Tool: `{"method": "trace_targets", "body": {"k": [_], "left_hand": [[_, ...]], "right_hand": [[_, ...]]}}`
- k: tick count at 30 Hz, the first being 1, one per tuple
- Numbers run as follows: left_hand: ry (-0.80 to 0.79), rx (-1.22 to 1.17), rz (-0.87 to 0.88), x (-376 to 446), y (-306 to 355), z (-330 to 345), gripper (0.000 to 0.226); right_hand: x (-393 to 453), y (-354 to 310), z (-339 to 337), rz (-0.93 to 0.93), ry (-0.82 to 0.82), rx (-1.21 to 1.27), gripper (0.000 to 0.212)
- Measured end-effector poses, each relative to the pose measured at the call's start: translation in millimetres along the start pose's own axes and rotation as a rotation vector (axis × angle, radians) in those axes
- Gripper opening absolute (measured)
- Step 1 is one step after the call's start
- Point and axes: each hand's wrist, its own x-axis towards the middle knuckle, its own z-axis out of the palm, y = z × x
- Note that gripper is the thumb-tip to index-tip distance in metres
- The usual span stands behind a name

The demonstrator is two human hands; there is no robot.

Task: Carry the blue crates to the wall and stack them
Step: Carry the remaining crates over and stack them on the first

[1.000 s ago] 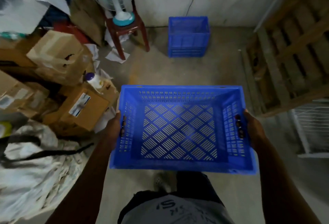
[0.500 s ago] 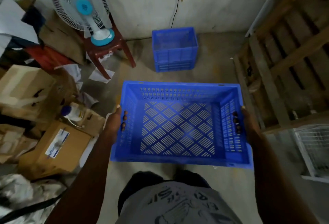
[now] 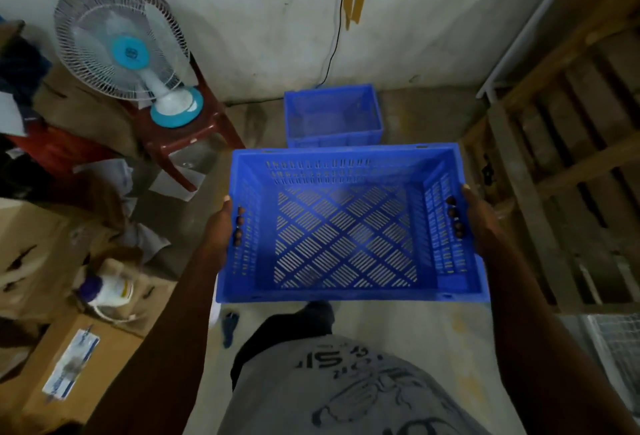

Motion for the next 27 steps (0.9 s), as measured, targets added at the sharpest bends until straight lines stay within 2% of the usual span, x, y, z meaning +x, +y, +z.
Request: {"method": "trace_targets", "body": {"k": [4, 10, 20, 27], "left_hand": [[0.004, 0.048, 0.019, 67.8, 59.2, 11.0, 0.049], [0.016, 0.048, 0.045, 142.1, 138.3, 30.2, 0.046], [0.009, 0.037, 0.031, 283.7, 231.1, 82.2, 0.048], [0.094, 0.033, -0.031, 386.8, 280.1, 139.2, 0.049]], "right_hand": [[49.5, -56.1, 30.6, -0.028, 0.049, 0.011, 0.048], [115.0, -127.2, 56.2, -0.003, 0.036, 0.058, 0.049], [255.4, -244.7, 93.9, -0.008, -0.019, -0.015, 0.047], [387.2, -314.4, 108.5, 0.056, -0.048, -0.082, 0.046]]}}
